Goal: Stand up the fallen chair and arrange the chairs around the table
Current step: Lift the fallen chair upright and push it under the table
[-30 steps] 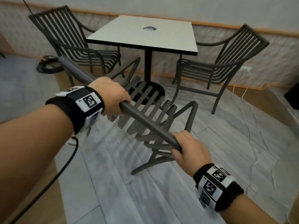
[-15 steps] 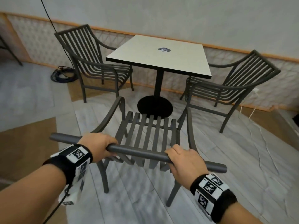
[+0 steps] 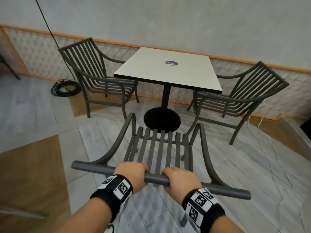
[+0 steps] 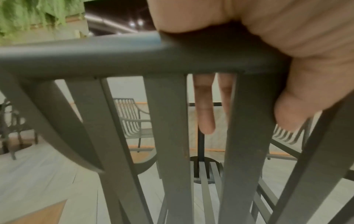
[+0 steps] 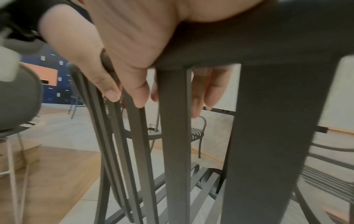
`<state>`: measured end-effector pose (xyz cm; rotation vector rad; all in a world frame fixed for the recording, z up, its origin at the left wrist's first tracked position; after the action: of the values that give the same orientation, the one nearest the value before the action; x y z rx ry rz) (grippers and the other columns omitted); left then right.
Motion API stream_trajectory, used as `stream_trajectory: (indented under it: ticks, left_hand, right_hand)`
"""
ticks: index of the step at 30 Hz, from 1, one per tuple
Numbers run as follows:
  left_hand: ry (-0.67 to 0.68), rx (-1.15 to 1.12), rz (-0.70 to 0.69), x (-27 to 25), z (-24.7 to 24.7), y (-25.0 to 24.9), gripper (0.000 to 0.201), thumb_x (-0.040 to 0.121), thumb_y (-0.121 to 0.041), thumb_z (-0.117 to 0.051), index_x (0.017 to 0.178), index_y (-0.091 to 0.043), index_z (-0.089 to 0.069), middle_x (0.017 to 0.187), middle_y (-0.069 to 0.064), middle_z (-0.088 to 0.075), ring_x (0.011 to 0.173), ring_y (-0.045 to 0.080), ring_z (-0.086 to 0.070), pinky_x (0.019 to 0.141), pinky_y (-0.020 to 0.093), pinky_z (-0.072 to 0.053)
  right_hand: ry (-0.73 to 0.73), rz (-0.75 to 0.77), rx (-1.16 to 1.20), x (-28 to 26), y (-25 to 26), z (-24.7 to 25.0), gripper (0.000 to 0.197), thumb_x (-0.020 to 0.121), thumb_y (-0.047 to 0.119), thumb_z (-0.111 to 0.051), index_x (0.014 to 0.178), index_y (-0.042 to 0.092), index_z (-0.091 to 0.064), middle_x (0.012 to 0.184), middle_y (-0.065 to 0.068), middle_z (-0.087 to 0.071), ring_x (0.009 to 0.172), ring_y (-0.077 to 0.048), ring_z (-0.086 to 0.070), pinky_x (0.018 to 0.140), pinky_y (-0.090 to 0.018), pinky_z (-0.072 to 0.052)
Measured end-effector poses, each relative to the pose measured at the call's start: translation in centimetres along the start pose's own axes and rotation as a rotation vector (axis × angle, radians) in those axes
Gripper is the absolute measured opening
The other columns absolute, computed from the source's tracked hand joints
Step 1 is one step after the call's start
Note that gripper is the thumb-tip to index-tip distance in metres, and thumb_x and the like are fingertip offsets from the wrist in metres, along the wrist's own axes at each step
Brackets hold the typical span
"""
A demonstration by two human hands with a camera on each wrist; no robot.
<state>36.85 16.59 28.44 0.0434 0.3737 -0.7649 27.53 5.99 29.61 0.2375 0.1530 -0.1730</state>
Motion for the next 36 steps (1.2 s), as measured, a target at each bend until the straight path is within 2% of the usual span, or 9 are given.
stream_trajectory:
  ticks: [3, 7, 11, 17, 20, 23, 28, 31, 36]
  left_hand:
    - [0.069, 0.037, -0.039, 0.5, 0.3, 0.0, 0.022, 0.089, -0.027, -0.052, 0.105, -0.025, -0.066, 0.087, -0.002, -0.063, 0.087, 0.021, -0.064, 0.082, 0.035, -0.053]
    - [0.077, 0.039, -0.072, 2.5, 1.3, 0.6, 0.020, 0.090, -0.028, -0.052, 0.104, -0.025, -0.067, 0.083, -0.005, -0.056, 0.084, 0.021, -0.062, 0.085, 0.036, -0.055]
    - [0.079, 0.029, -0.094, 5.6, 2.6, 1.3, 0.020, 0.090, -0.034, -0.054, 0.103, -0.025, -0.067, 0.083, -0.005, -0.056, 0.078, 0.017, -0.053, 0.083, 0.035, -0.052]
    - [0.096, 0.004, -0.098, 11.8, 5.3, 2.7, 0.025, 0.089, -0.041, -0.058, 0.105, -0.025, -0.066, 0.085, -0.006, -0.057, 0.081, 0.016, -0.056, 0.085, 0.034, -0.053]
    - [0.088, 0.000, -0.080, 14.9, 7.0, 3.5, 0.024, 0.088, -0.042, -0.059, 0.104, -0.025, -0.065, 0.085, -0.006, -0.056, 0.081, 0.016, -0.054, 0.086, 0.036, -0.053]
    - [0.032, 0.014, -0.044, 18.0, 8.4, 4.3, 0.020, 0.088, -0.040, -0.060, 0.100, -0.025, -0.066, 0.083, -0.007, -0.054, 0.081, 0.017, -0.055, 0.084, 0.036, -0.053]
    - [0.013, -0.011, 0.002, 22.4, 9.9, 5.6, 0.013, 0.087, -0.033, -0.061, 0.097, -0.027, -0.066, 0.082, -0.007, -0.055, 0.095, 0.022, -0.066, 0.084, 0.037, -0.052]
    - [0.025, -0.008, -0.027, 25.0, 10.8, 6.1, 0.015, 0.088, -0.028, -0.059, 0.102, -0.024, -0.064, 0.085, -0.006, -0.053, 0.097, 0.023, -0.065, 0.086, 0.038, -0.052]
    - [0.029, 0.018, -0.082, 29.2, 12.1, 6.9, 0.016, 0.090, -0.024, -0.054, 0.103, -0.024, -0.064, 0.102, 0.001, -0.068, 0.094, 0.023, -0.065, 0.085, 0.037, -0.052]
  right_hand:
    - [0.042, -0.025, -0.020, 1.0, -0.4, -0.3, 0.007, 0.092, 0.026, -0.050, 0.099, 0.025, -0.053, 0.080, 0.005, -0.052, 0.069, -0.019, -0.049, 0.065, -0.030, -0.042]
    - [0.035, -0.002, -0.020, 2.9, -1.0, 0.4, 0.006, 0.092, 0.027, -0.049, 0.097, 0.025, -0.053, 0.077, 0.005, -0.052, 0.068, -0.019, -0.050, 0.064, -0.030, -0.041]
    - [0.026, 0.014, -0.023, 6.0, -2.0, 1.6, 0.018, 0.092, 0.041, -0.051, 0.099, 0.025, -0.053, 0.077, 0.006, -0.050, 0.068, -0.019, -0.047, 0.064, -0.029, -0.038]
    - [-0.016, 0.045, -0.050, 12.2, -4.2, 3.2, 0.023, 0.092, 0.044, -0.049, 0.099, 0.022, -0.052, 0.079, 0.002, -0.053, 0.067, -0.020, -0.048, 0.063, -0.030, -0.038]
    - [-0.019, 0.052, -0.051, 15.5, -5.2, 4.3, 0.022, 0.093, 0.041, -0.049, 0.100, 0.020, -0.053, 0.088, -0.005, -0.066, 0.072, -0.025, -0.057, 0.064, -0.030, -0.039]
    - [-0.032, 0.046, -0.048, 18.7, -6.3, 5.3, 0.019, 0.093, 0.038, -0.048, 0.100, 0.021, -0.052, 0.086, -0.004, -0.064, 0.076, -0.027, -0.061, 0.064, -0.031, -0.038]
    - [-0.025, 0.052, -0.063, 23.1, -7.8, 6.4, 0.018, 0.093, 0.037, -0.049, 0.100, 0.020, -0.052, 0.086, -0.004, -0.064, 0.072, -0.025, -0.056, 0.063, -0.032, -0.039]
    - [-0.011, 0.040, -0.063, 25.6, -8.9, 7.0, 0.022, 0.093, 0.041, -0.049, 0.100, 0.021, -0.052, 0.081, 0.000, -0.057, 0.071, -0.022, -0.053, 0.065, -0.032, -0.040]
    - [-0.015, 0.031, -0.058, 29.6, -10.4, 8.1, 0.027, 0.091, 0.047, -0.050, 0.103, 0.023, -0.051, 0.093, -0.003, -0.067, 0.082, -0.024, -0.063, 0.071, -0.035, -0.048]
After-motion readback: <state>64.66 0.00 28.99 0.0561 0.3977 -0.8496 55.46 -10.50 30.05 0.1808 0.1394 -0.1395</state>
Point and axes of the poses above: each hand's wrist, its own x-axis towards the middle knuckle, its own z-axis out of the back of the hand, y = z × x, the point moved 6 cm from there along x, towards the middle knuckle
